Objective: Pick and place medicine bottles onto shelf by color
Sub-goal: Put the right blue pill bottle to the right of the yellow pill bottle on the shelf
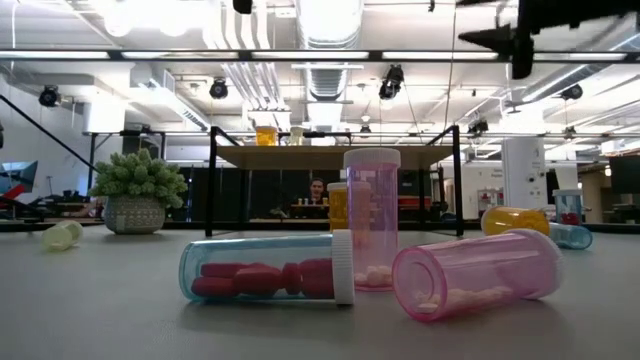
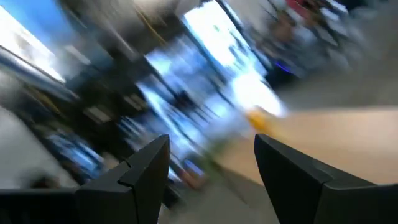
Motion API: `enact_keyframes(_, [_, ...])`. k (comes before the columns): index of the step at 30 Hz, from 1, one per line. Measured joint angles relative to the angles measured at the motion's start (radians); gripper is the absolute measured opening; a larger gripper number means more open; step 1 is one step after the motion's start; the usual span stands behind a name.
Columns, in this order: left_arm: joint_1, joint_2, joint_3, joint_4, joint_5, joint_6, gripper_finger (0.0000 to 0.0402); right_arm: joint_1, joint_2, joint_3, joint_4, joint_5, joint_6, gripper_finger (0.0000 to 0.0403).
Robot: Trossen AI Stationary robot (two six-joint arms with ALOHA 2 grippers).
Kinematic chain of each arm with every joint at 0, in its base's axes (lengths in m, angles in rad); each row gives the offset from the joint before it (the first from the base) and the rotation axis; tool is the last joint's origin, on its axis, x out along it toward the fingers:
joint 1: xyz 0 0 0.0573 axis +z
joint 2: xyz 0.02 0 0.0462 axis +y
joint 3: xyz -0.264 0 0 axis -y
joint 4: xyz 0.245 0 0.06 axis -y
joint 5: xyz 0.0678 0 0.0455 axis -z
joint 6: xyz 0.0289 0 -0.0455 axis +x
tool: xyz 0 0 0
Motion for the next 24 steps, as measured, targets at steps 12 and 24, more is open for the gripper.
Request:
enact_keyframes(12, [0.011,-0.005,0.001,0.0,-0.004,0.002,0.0169,0.0,0.316,0.62,-1.41,-0.06,0.565,0.0224])
enact_keyframes(24, [0.025,-0.046,0.001,-0.003,-0.004,0.005,0.0169,0.0,0.59,0.731,-1.631,-0.296,0.499,0.0224])
